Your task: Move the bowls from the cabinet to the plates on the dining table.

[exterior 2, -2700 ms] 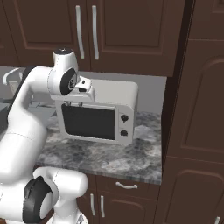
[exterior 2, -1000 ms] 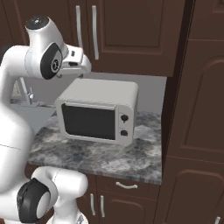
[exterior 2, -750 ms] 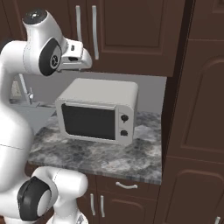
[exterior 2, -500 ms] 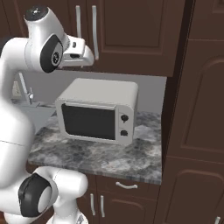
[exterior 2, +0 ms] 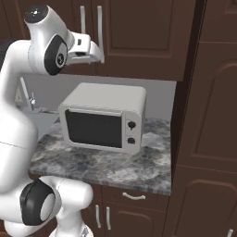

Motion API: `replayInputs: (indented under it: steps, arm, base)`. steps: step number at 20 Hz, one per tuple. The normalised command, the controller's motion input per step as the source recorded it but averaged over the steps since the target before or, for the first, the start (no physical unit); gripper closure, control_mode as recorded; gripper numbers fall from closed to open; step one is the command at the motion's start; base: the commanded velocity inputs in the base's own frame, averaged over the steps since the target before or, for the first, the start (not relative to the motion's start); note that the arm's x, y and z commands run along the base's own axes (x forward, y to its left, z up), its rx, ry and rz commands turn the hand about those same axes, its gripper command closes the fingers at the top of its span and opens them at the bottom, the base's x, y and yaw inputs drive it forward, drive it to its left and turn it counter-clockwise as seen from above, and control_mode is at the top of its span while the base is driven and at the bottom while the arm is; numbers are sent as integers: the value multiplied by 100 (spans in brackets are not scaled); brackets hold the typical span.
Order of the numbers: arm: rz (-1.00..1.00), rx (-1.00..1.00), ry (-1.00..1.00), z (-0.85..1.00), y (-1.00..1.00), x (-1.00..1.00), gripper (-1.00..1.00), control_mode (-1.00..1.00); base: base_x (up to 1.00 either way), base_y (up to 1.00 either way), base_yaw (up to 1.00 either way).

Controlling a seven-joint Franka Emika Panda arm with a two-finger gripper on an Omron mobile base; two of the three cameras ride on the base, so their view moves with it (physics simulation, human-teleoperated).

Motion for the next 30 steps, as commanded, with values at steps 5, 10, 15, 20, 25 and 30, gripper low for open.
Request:
replayInputs:
  steps: [5,10,15,20,25,30]
  arm:
    - [0,0,-8,6,-4,32,-100,-100]
    - [0,0,0,0,-13,38,-100,-100]
    - [0,0,0,6,-18,38,-100,-100]
    - [0,1,0,3,-14,39,-100,-100]
    - [0,1,-1,0,-8,40,-100,-100]
    - [0,2,-6,2,-2,34,-100,-100]
  base:
    - [0,0,0]
    - [0,0,0]
    - [0,0,0]
    - [0,0,0]
    - [0,0,0]
    - [0,0,0]
